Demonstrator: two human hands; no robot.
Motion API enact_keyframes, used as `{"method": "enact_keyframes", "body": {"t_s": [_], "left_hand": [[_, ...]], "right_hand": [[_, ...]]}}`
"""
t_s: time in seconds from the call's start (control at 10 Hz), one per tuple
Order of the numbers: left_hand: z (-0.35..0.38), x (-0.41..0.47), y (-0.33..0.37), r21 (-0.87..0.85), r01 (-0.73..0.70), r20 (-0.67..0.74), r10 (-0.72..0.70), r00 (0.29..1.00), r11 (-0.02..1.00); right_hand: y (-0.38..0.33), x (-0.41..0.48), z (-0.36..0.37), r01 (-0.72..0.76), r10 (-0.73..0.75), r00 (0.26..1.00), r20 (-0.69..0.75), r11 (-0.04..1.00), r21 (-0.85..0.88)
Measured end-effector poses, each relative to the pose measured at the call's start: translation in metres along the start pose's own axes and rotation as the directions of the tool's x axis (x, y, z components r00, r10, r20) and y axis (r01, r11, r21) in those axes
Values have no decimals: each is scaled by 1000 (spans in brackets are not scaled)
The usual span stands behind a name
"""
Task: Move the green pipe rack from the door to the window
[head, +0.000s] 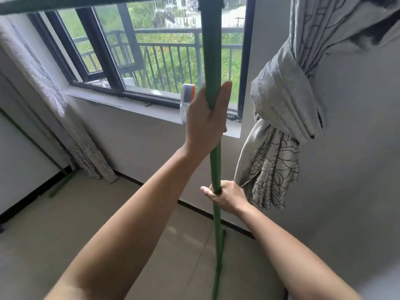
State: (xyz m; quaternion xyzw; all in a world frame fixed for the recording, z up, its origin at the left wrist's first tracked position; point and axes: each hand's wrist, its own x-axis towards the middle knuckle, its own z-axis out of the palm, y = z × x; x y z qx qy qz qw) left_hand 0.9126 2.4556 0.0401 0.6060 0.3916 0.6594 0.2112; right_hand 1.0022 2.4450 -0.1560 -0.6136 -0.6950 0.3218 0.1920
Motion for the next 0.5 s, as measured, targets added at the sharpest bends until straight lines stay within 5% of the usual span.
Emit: {"method": "enact_keyframes", "body": {"t_s": [0.3,0.5], "left_hand": [[24,19,-23,-11,-43,116,44,992,999],[11,16,-30,-49,-37,226,47,973,998]], "right_hand": [[5,19,-9,-107,117,989,-87,988,107],[-2,7,-69,69,-63,990,126,997,-46]]}}
